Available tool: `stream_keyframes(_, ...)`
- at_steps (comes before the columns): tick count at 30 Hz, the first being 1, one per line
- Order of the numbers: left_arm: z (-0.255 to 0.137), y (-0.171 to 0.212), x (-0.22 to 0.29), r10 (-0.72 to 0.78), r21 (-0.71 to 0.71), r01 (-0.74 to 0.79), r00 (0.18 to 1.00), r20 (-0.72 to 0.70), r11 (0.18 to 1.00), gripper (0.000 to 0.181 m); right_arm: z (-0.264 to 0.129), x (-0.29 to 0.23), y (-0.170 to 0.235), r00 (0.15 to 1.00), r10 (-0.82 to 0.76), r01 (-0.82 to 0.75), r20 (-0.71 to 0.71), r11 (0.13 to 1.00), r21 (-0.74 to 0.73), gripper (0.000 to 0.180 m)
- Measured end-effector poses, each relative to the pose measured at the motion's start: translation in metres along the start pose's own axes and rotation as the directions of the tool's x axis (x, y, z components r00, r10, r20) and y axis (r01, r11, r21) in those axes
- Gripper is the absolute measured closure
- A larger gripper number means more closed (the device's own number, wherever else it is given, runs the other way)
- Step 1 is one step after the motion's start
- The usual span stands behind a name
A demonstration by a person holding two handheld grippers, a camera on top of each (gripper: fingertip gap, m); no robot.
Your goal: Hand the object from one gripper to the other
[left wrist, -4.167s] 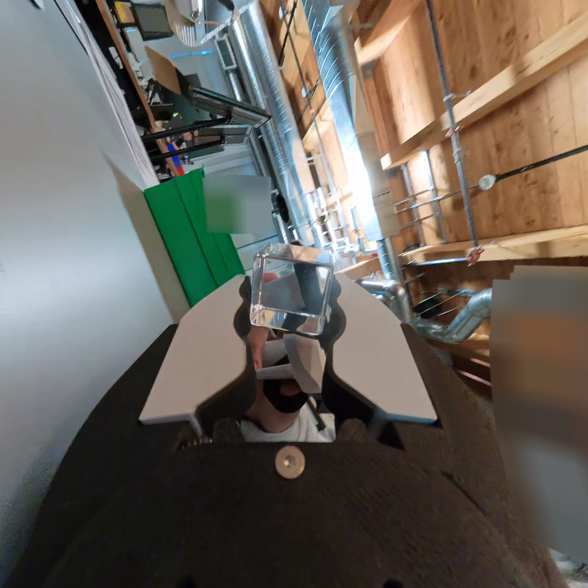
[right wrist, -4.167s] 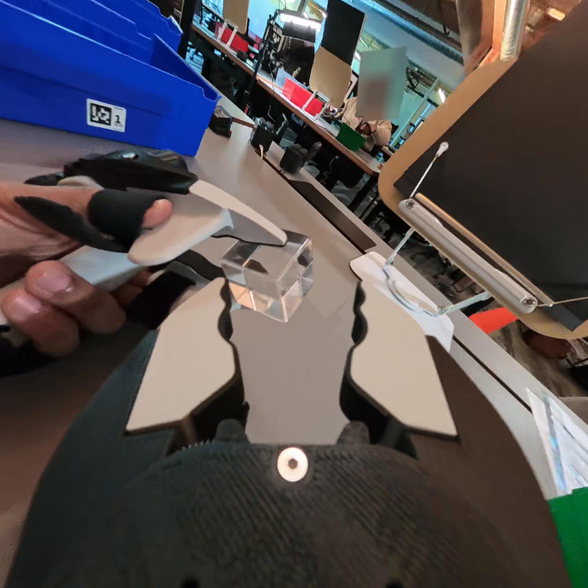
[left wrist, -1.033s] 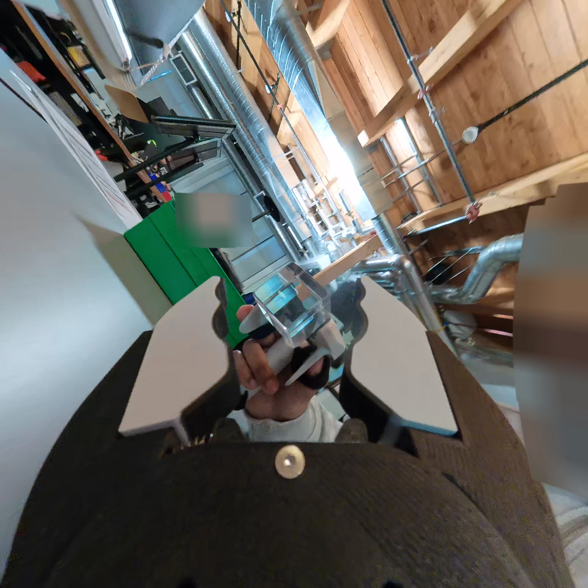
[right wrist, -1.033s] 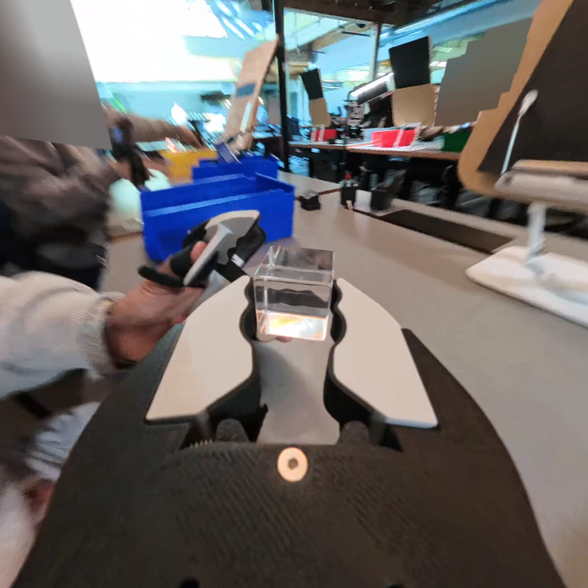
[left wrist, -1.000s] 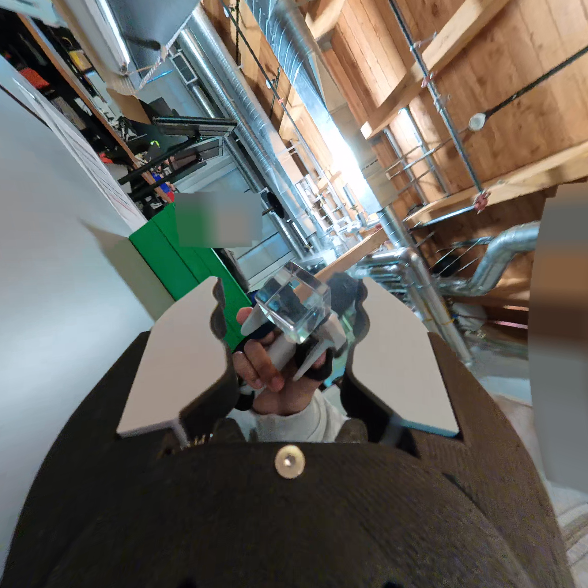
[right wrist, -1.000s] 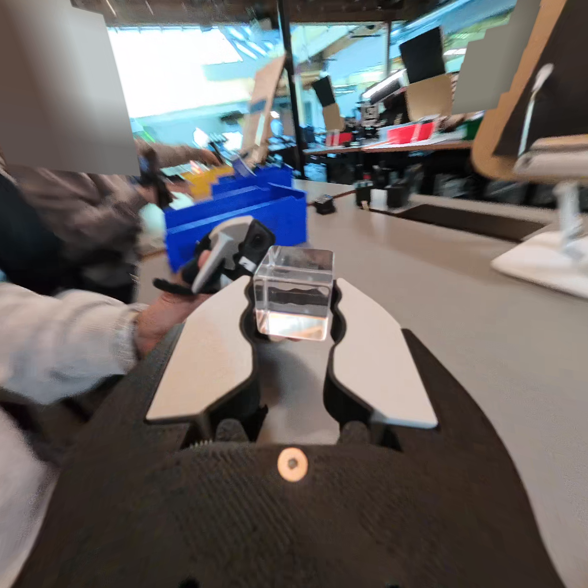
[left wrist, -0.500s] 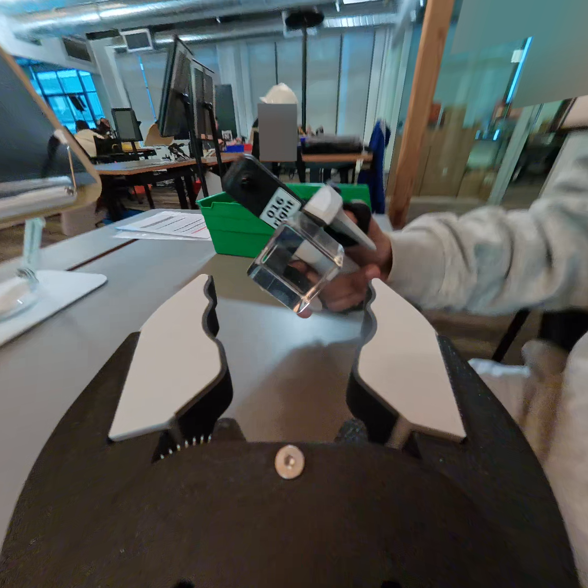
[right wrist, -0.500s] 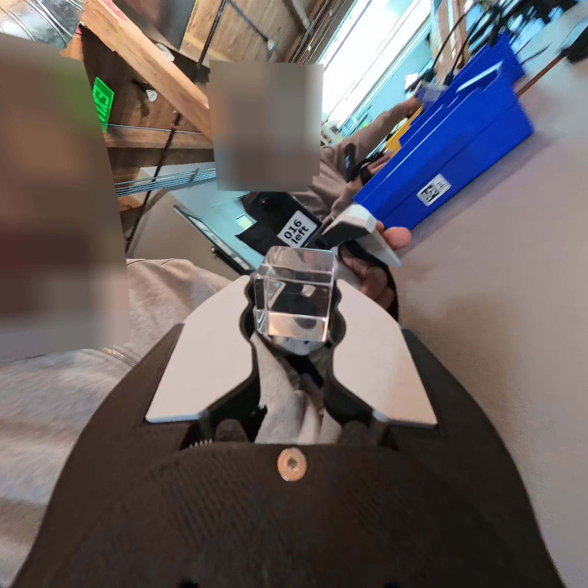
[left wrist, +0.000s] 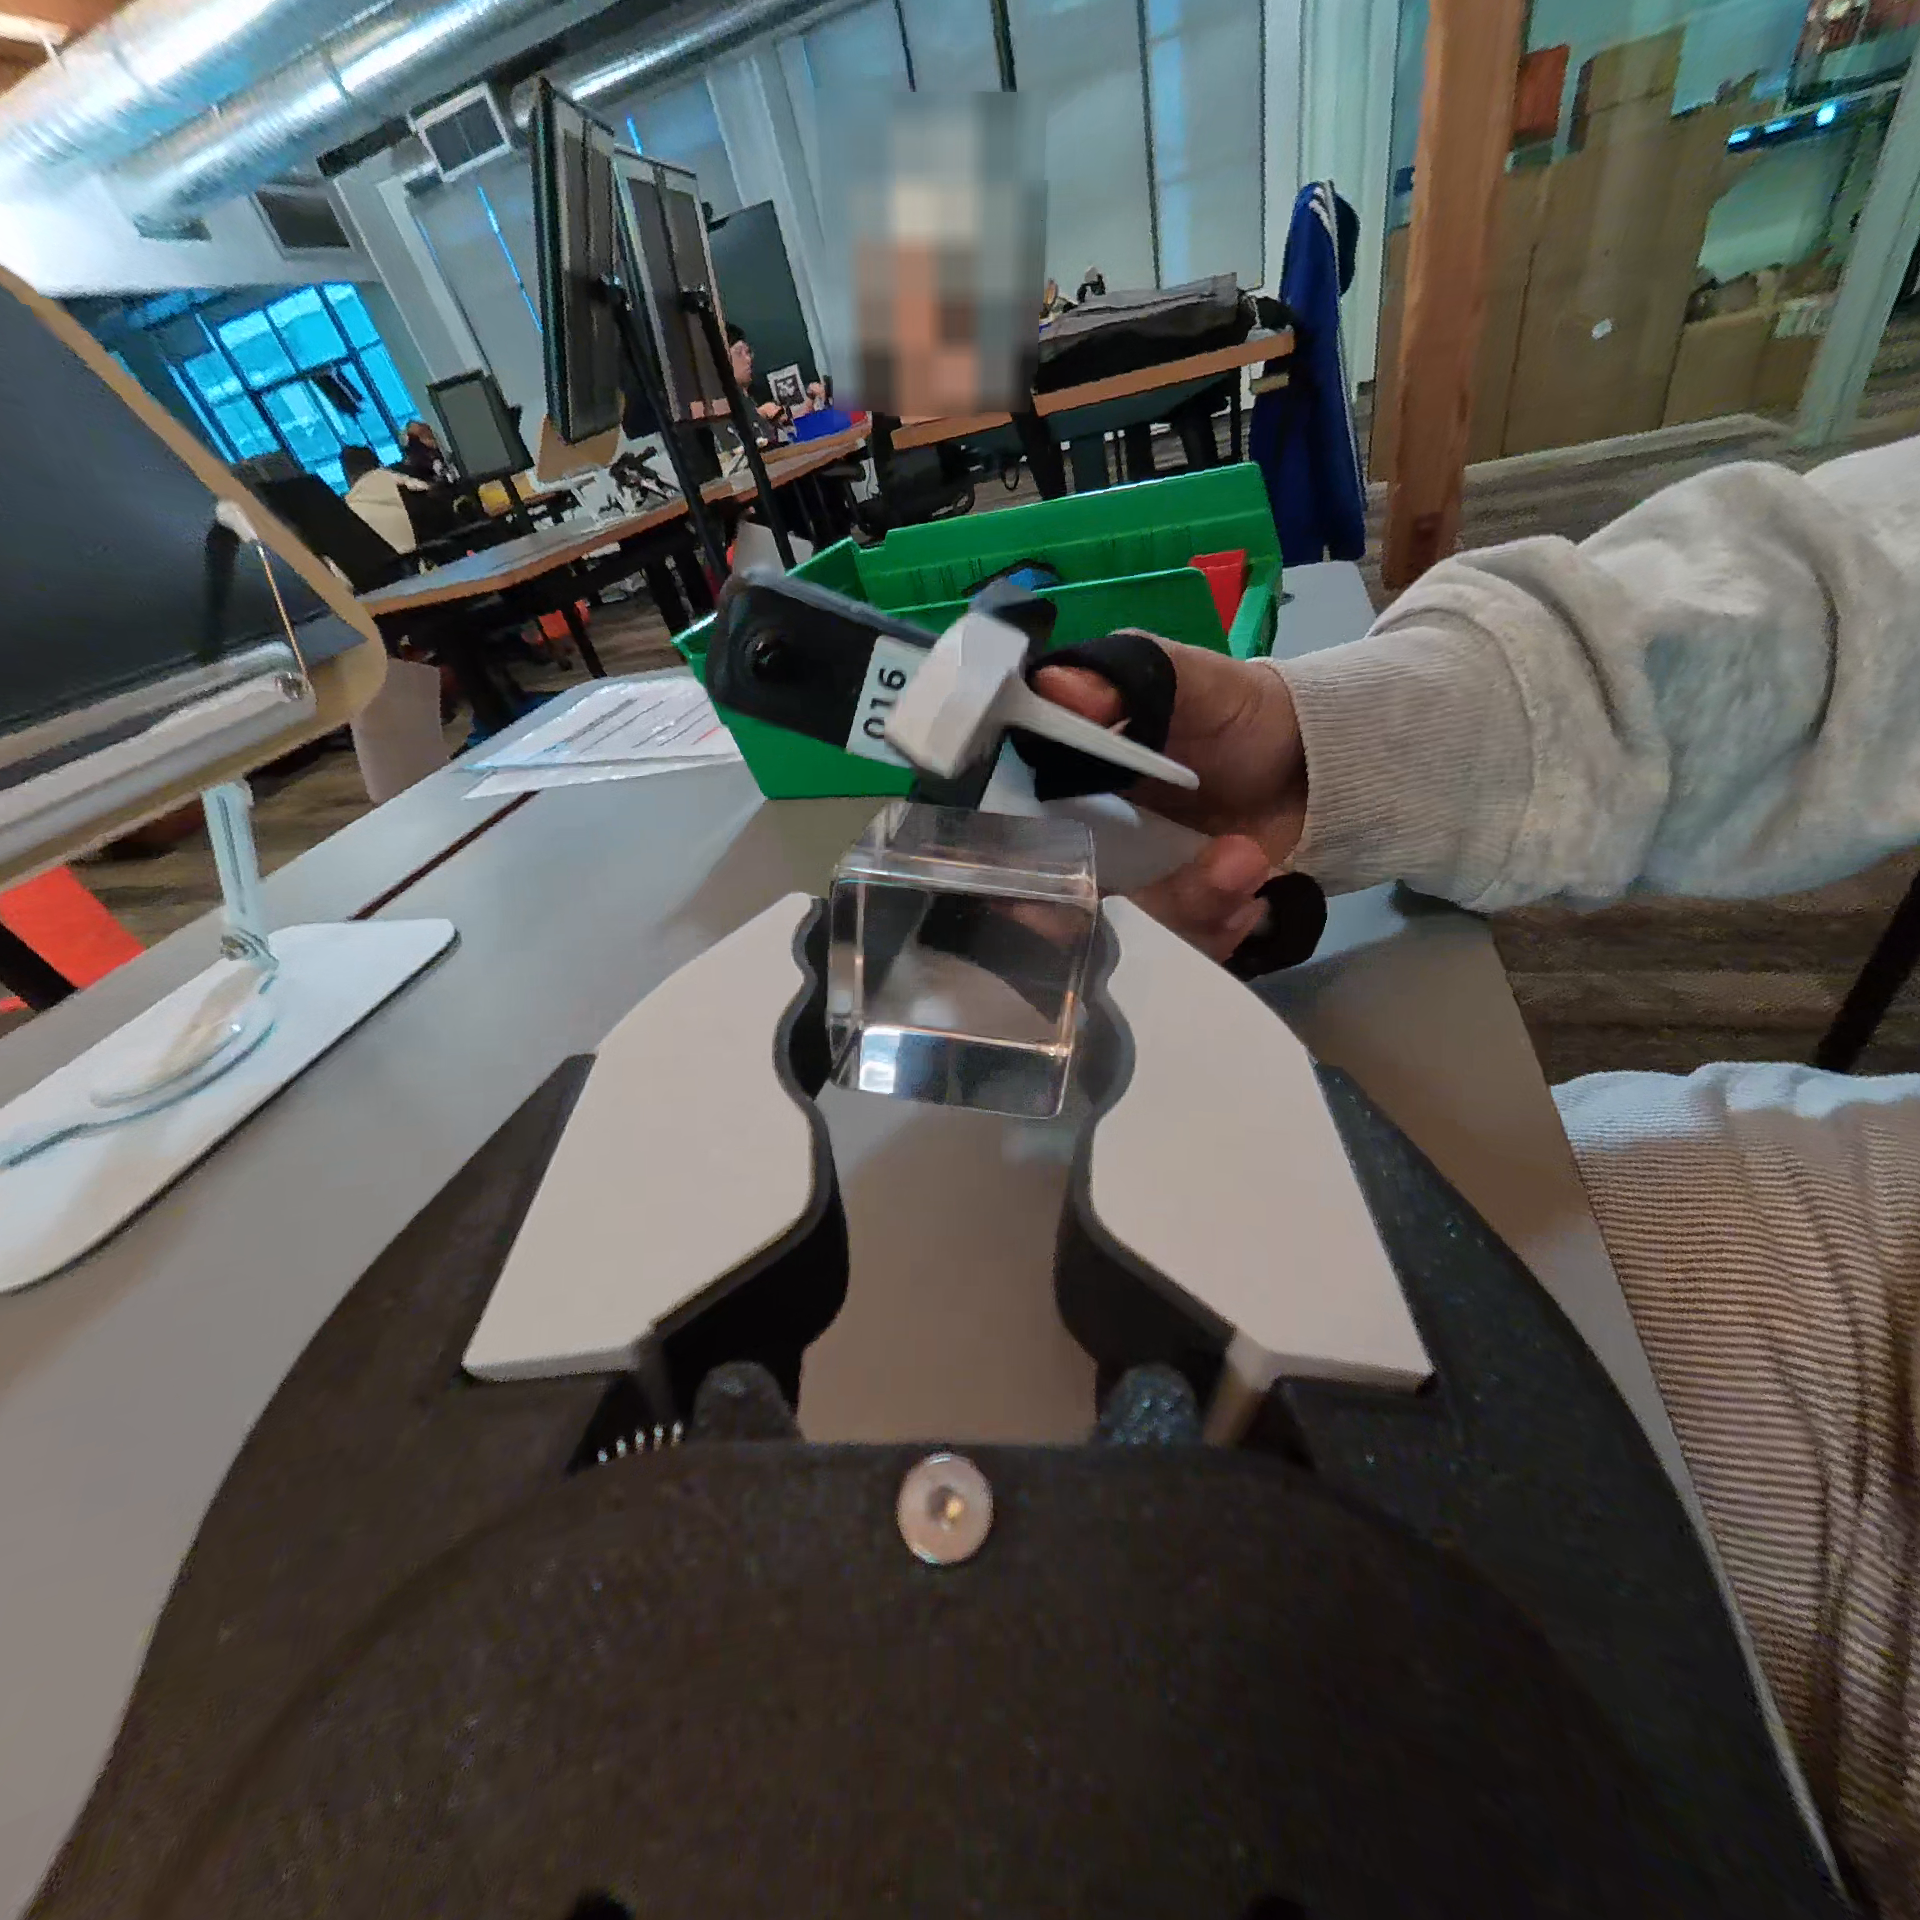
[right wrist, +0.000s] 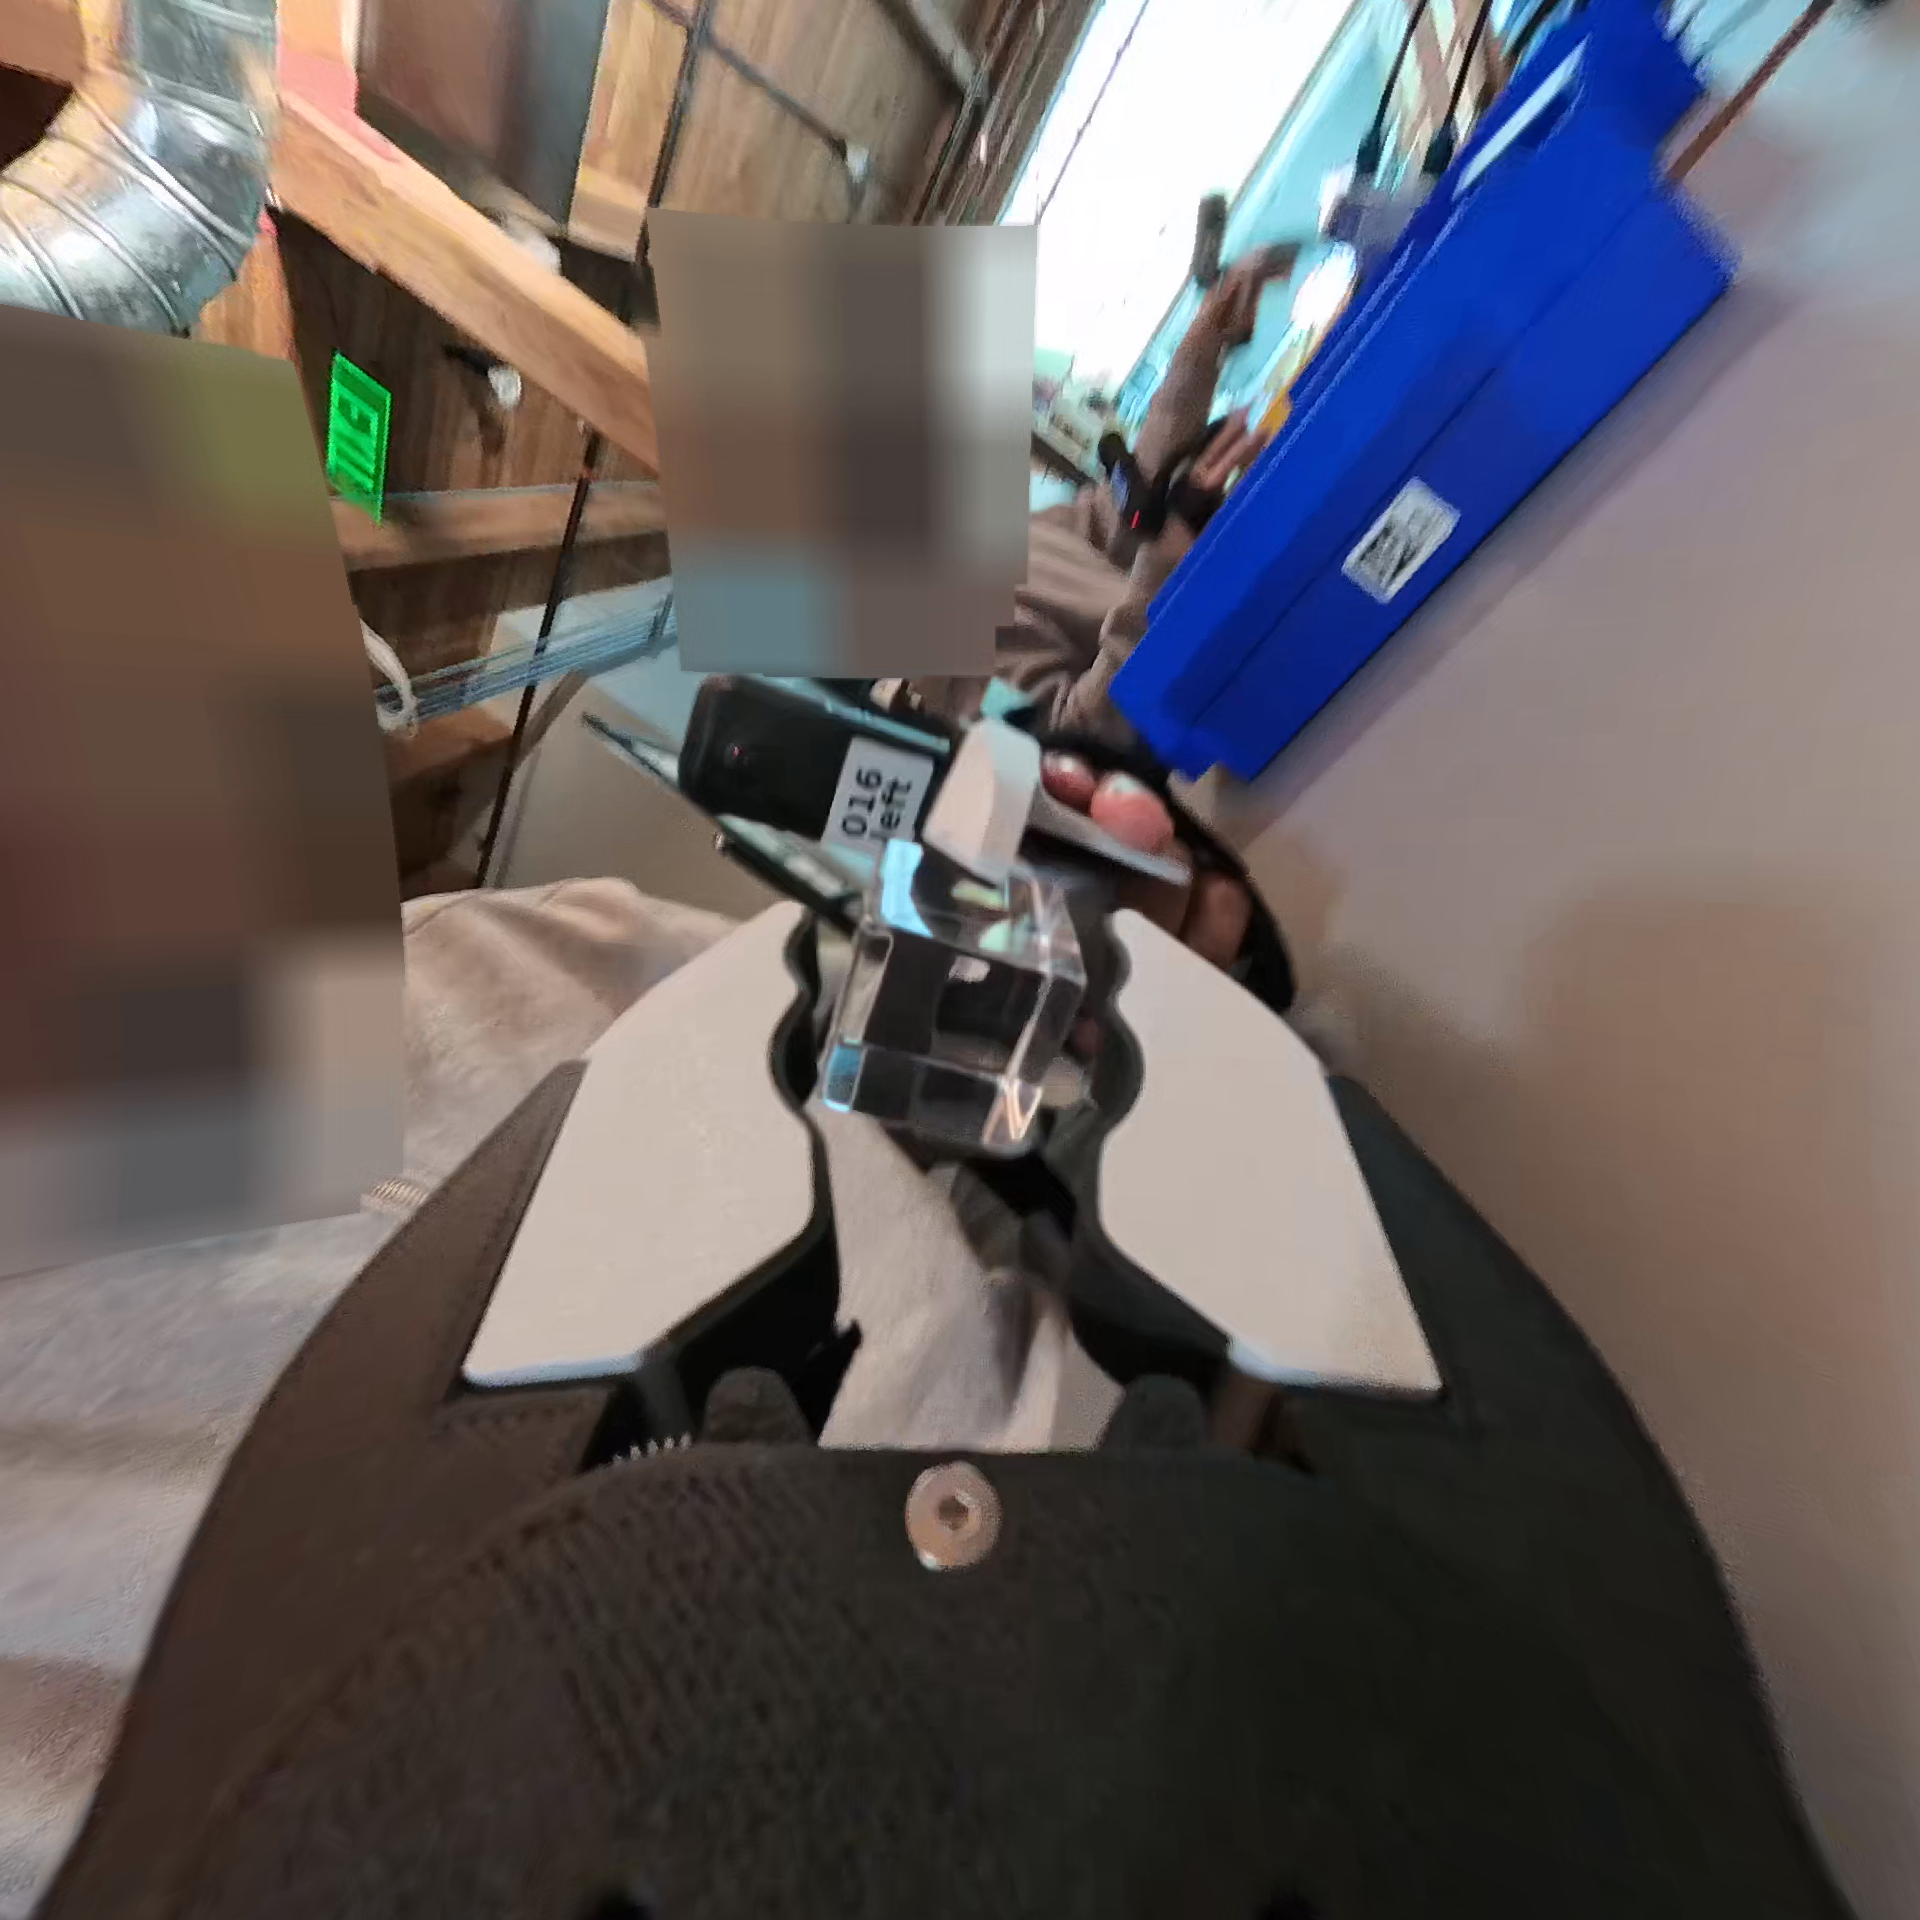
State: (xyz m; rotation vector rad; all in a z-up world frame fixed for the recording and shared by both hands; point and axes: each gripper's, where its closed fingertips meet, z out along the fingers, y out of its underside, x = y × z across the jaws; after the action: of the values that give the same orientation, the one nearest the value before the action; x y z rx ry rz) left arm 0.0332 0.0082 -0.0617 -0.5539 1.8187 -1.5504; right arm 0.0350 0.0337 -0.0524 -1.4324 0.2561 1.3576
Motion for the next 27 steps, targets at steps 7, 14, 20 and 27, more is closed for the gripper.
stream_keyframes(7,-0.002,0.011,-0.017,-0.353,-0.021,0.353,0.935,-0.021,0.935,0.134,-0.034,-0.015,-0.055,0.793,-0.499,0.583,-0.350,0.788,0.197,0.110)
stream_keyframes(14,-0.015,0.004,-0.030,-0.797,0.020,0.834,0.534,-0.283,0.552,0.134,-0.010,-0.025,-0.035,0.256,-0.876,0.925,-0.408,0.344,-0.160,0.106)
stream_keyframes(20,-0.015,0.005,-0.030,-0.843,-0.008,0.894,0.419,-0.337,0.448,0.134,0.012,-0.002,-0.008,0.131,-0.942,0.904,-0.309,0.241,-0.353,0.102)
stream_keyframes(27,-0.012,0.003,-0.019,-0.850,-0.083,0.907,0.351,-0.393,0.413,0.134,0.016,0.008,0.002,0.003,-0.969,0.879,-0.245,0.120,-0.461,0.105)
